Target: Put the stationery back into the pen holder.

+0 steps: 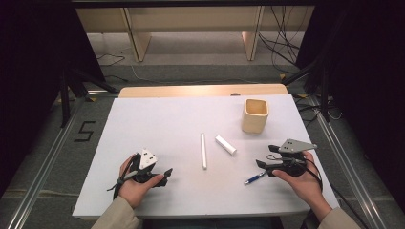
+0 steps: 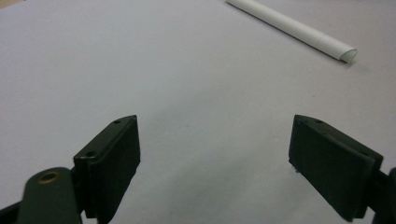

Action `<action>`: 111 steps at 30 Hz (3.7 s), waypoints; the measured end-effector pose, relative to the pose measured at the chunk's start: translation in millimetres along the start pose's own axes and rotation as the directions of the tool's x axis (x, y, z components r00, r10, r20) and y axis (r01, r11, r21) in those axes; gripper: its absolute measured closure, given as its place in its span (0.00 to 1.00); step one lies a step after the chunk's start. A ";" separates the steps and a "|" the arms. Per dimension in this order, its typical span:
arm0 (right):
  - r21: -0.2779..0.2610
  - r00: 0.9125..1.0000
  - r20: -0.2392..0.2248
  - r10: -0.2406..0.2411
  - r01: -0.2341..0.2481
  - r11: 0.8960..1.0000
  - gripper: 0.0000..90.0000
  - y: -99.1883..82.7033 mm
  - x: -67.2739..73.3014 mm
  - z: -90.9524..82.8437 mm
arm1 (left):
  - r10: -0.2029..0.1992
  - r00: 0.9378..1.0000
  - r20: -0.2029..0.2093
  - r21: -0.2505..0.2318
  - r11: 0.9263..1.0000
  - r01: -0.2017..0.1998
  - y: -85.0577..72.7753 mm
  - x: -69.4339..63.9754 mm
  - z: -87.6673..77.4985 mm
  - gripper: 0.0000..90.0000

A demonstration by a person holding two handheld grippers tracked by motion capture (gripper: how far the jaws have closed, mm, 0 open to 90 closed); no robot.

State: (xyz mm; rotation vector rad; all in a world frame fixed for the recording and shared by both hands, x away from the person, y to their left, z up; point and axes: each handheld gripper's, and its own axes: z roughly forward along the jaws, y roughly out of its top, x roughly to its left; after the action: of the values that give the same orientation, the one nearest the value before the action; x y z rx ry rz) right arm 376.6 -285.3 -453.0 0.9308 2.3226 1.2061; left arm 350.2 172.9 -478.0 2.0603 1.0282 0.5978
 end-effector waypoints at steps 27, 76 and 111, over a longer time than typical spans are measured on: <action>0.193 0.997 -0.020 -0.072 0.074 0.978 0.82 17.7 -14.7 -2.3 | -0.002 1.000 0.003 -0.003 1.000 0.002 2.5 -0.1 2.1 0.19; 0.447 0.990 0.124 0.068 -0.117 0.887 1.00 -2.6 -46.2 11.0 | 0.004 1.000 0.009 -0.005 1.000 -0.004 3.5 -1.5 3.7 0.19; 0.502 0.988 0.115 0.103 -0.148 0.852 1.00 -6.9 -38.2 2.6 | 0.010 1.000 0.007 -0.004 1.000 -0.010 3.3 -2.1 2.5 0.19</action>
State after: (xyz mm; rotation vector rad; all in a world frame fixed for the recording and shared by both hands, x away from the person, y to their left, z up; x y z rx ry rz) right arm 402.9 -313.3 -459.5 1.2942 2.5938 0.5676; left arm 352.2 168.9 -477.1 2.0632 1.0127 0.5967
